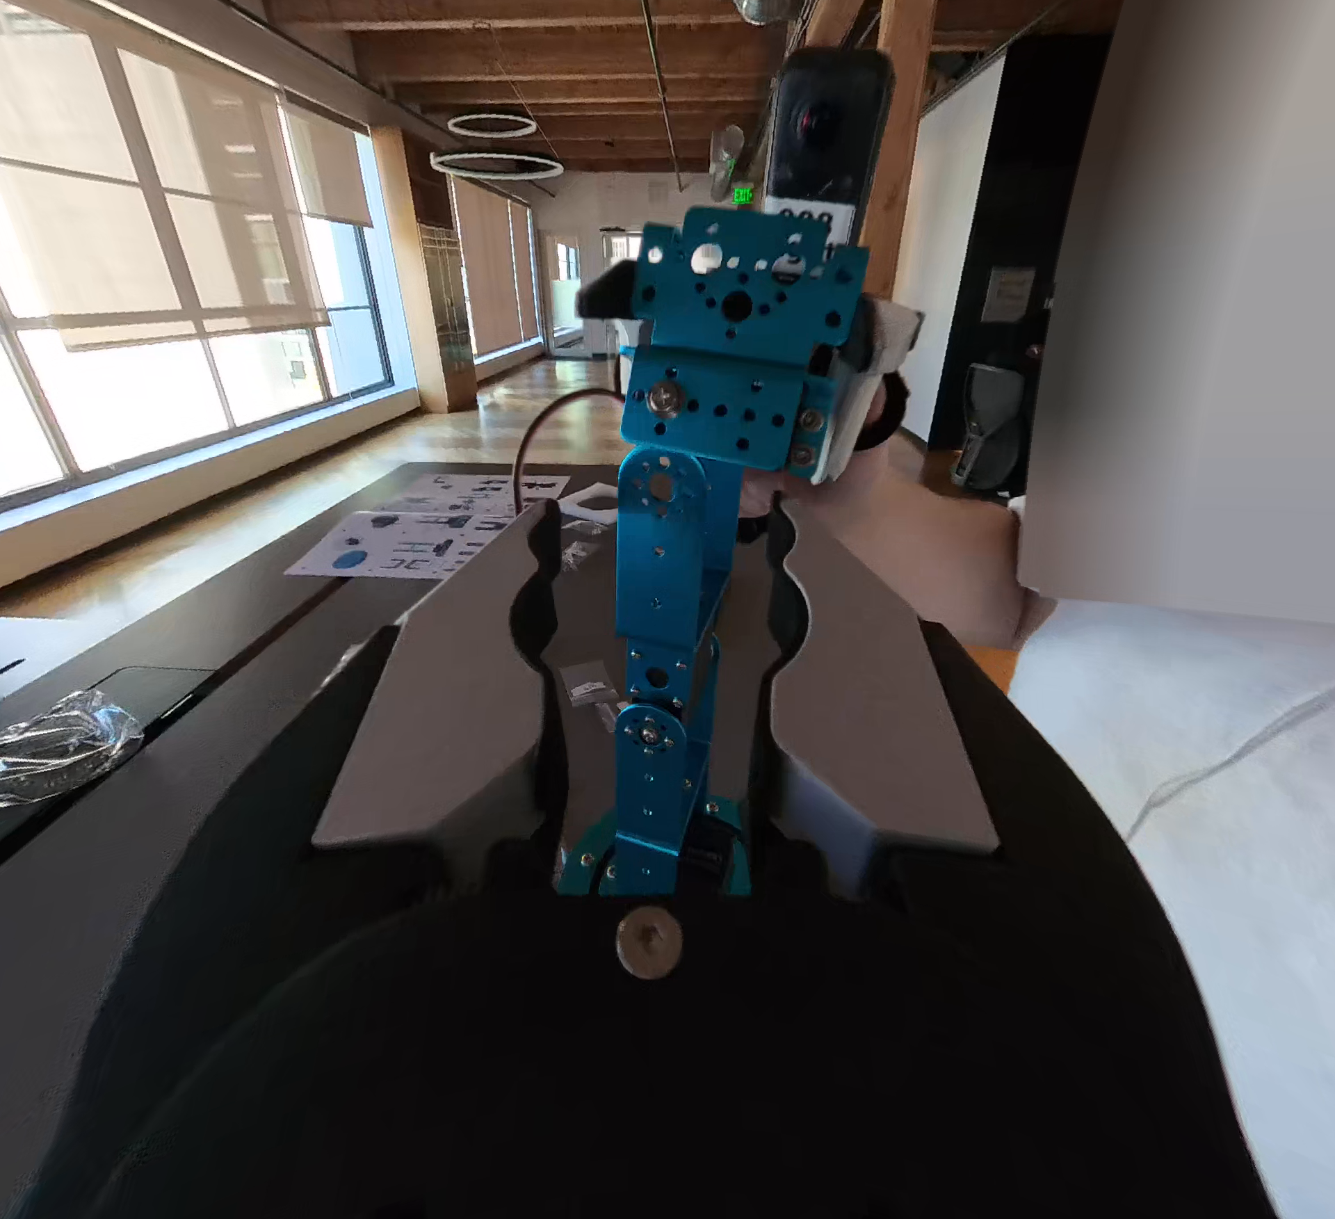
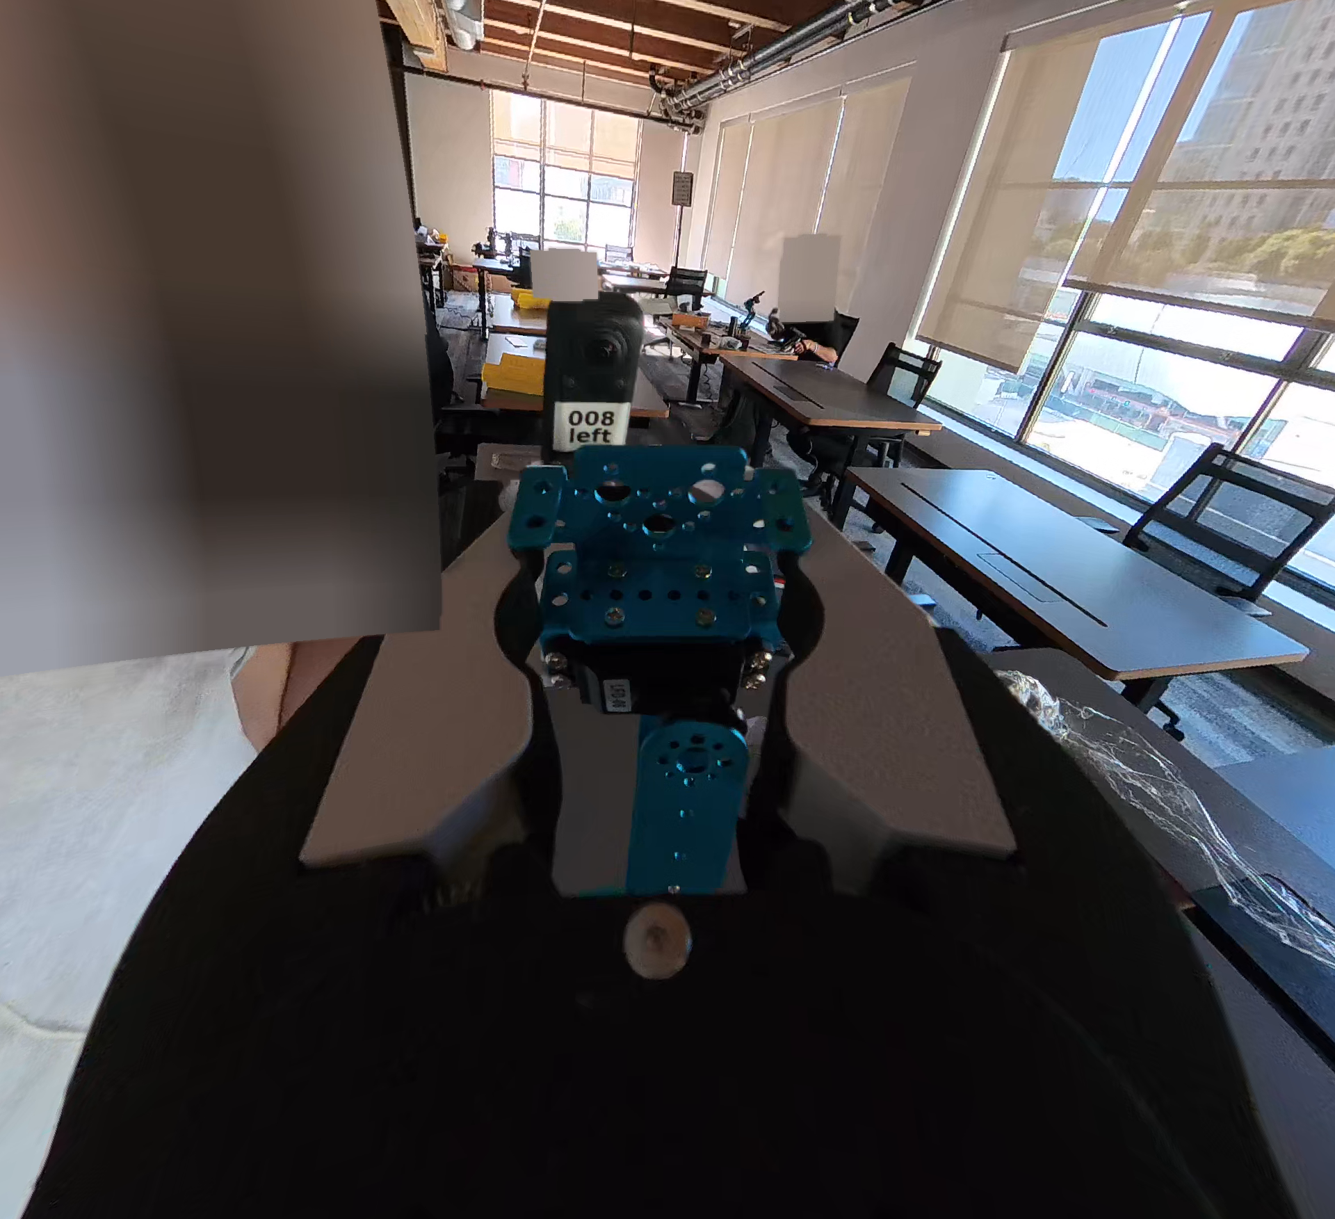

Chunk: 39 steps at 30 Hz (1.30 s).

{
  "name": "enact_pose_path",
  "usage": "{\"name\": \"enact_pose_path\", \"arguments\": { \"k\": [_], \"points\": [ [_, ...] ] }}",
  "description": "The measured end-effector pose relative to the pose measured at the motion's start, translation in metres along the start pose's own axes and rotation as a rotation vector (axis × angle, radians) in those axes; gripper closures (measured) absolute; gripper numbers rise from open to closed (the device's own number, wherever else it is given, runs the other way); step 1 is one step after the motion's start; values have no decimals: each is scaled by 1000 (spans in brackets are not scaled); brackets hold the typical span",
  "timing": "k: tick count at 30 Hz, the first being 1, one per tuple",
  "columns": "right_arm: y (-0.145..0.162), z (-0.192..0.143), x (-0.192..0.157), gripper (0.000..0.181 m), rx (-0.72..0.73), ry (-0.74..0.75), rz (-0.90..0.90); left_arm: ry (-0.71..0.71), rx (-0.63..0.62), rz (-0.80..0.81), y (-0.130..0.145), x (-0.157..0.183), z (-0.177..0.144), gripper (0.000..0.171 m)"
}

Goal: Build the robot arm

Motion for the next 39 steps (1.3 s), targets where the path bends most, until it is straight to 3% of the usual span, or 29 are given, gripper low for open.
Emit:
{"name": "enact_pose_path", "arguments": {
  "k": [3,6,7,20,24,33,39],
  "points": [
    [-1,0,1,116,-17,-10,16,-1,-22,0,12,-5,10,121],
    [0,-1,-3,116,-5,-8,-42,38,-16,57,14,-2,14,146],
    [1,-1,-4,116,6,-2,-61,34,-11,75,14,-1,15,147],
    [5,-2,-3,116,65,0,-73,15,-11,71,13,-1,16,147],
    [2,-2,-4,117,36,-15,-60,19,32,49,9,-1,15,147],
    [2,-3,-2,117,10,-36,-54,56,6,37,6,-3,16,147],
    [-4,-1,0,116,-82,-20,-31,39,12,34,7,-3,16,147]
  ]
}}
Point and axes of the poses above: each gripper's, where its closed fingertips meet, z out along the fingers, y out of its underside, x = y × z across the jaws, the point moved 9 cm from there along -z, back along the fingers, and after that the axes turned 13 degrees about x, right-handed, at the moved point
